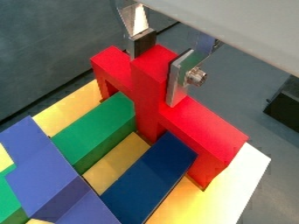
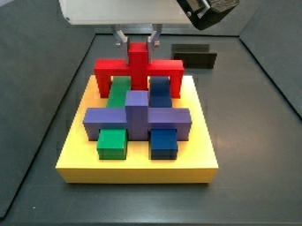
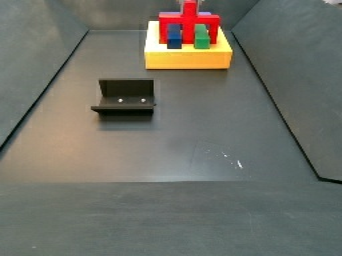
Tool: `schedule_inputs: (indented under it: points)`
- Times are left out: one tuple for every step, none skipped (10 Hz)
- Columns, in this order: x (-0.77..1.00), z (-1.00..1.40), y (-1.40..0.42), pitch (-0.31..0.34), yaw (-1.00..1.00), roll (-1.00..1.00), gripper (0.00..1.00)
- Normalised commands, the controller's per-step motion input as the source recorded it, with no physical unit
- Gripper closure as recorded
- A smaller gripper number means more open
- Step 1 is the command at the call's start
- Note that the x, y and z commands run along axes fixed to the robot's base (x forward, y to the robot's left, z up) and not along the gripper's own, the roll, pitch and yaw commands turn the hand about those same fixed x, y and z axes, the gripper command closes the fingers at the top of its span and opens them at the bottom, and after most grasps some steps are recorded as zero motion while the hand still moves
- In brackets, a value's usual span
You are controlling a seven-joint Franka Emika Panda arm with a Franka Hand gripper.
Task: Pick up the red object. Move up. Place the red object on the fixture. Regrasp the red object. Move to above the board. Insert the red object.
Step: Insert the red object.
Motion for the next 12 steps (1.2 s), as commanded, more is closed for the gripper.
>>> schedule_inputs:
  points:
    - [0.00,-0.37,0.01,0.000,0.00,0.00,1.00]
    - [0.02,-0.37,0.00,-0.036,0.00,-0.03,1.00]
    - [0.08,-0.29,-0.05,-0.027,-0.05,-0.06,1.00]
    - [0.09,-0.32,0.00,-0.004,-0.09,-0.03,1.00]
    - [0.13,-0.37,0.00,0.000,-0.11,-0.01,1.00]
    - [0.21,-0.46,0.00,0.000,-0.13,0.00,1.00]
    - [0.17,-0.58,0.00,-0.029,-0.11,0.00,1.00]
    - [0.09,-0.56,0.00,-0.051,-0.11,0.00,1.00]
    - [0.00,-0.37,0.06,-0.036,-0.04,0.00,1.00]
    - [-0.13,-0.13,0.22,0.000,-0.05,-0.06,1.00]
    - [-0.35,0.00,0.16,0.000,-0.10,-0.10,1.00]
    - [-0.21,0.00,0.13,-0.030,-0.07,-0.17,1.00]
